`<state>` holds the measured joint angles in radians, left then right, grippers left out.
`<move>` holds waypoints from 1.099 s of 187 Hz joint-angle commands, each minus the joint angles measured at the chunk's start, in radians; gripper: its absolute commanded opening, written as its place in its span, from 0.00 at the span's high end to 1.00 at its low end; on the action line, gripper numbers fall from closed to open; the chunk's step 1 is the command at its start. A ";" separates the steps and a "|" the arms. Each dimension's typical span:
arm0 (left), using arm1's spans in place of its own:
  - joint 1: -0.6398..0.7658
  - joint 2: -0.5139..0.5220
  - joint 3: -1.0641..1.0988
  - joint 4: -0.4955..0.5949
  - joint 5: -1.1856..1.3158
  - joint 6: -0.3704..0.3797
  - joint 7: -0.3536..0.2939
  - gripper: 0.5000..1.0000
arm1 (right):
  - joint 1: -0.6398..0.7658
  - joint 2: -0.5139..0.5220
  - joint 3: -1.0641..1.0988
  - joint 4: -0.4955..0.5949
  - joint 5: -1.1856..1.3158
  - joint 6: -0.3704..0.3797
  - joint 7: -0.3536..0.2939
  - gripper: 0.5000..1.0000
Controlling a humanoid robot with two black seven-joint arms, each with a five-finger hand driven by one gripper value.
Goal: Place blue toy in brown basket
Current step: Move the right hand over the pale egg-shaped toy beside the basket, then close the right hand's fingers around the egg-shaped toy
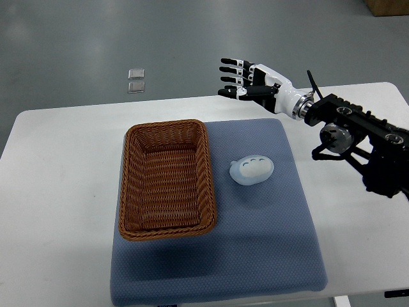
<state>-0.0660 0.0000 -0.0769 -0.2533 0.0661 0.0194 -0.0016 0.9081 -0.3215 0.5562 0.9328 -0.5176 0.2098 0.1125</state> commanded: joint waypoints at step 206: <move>0.000 0.000 0.000 0.002 0.000 -0.001 0.000 0.00 | 0.557 -0.122 -0.950 0.334 -0.222 -0.030 -0.321 0.23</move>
<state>-0.0659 0.0000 -0.0767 -0.2515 0.0659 0.0184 -0.0015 1.4907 -0.4599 -0.3960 1.2874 -0.7328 0.1934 -0.2086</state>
